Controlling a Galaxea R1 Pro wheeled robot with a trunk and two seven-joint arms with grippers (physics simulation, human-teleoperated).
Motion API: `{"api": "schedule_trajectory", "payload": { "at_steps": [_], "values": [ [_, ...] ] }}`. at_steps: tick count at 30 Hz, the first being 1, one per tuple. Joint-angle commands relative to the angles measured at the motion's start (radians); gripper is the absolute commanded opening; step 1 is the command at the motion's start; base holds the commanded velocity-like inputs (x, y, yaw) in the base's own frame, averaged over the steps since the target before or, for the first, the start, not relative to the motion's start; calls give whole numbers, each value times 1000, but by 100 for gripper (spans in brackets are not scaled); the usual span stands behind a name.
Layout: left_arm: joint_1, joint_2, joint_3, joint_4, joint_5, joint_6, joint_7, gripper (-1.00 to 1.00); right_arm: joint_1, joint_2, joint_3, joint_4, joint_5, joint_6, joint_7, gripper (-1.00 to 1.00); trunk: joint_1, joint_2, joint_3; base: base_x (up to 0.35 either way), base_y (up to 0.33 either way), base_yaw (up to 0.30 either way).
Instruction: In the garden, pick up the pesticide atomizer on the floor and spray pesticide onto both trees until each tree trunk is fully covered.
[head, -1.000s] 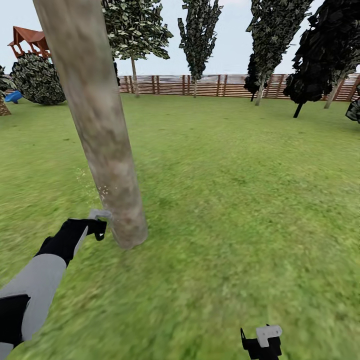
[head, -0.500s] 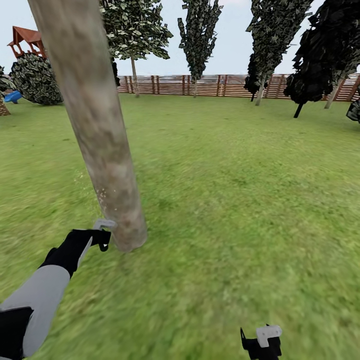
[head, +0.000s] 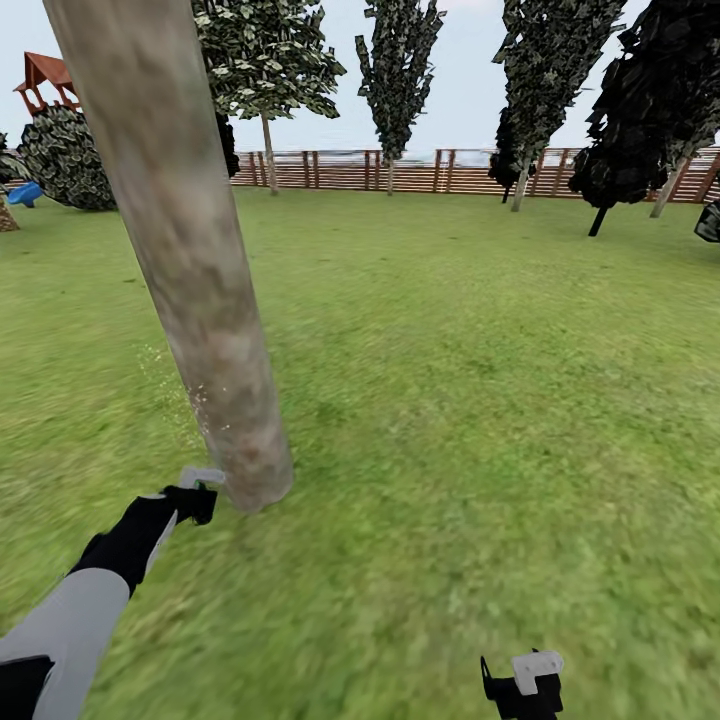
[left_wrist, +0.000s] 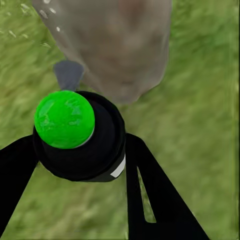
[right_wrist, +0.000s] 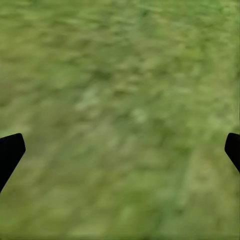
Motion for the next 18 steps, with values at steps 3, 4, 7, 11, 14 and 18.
{"api": "schedule_trajectory", "payload": {
  "at_steps": [3,4,7,11,14,18],
  "values": [
    [2,-25,1,1,1,-17,1,-100,0,0,0,0,0,0,0,100,0,0,0,0,0,0],
    [3,-37,2,2,0,-20,1,-100,0,0,0,0,0,0,0,100,0,0,0,0,0,0],
    [3,-37,14,20,-2,-24,1,-100,0,0,0,0,0,0,0,100,0,0,0,0,0,0],
    [59,-20,27,47,-4,-32,1,-100,0,0,0,0,0,0,0,100,0,0,0,1,0,0],
    [66,-19,28,51,-4,-73,1,-100,0,0,0,0,0,0,0,100,0,0,0,142,10,0],
    [68,-22,29,65,-1,-99,2,-100,0,0,0,0,-1,0,0,100,0,0,0,306,70,0]
  ]
}}
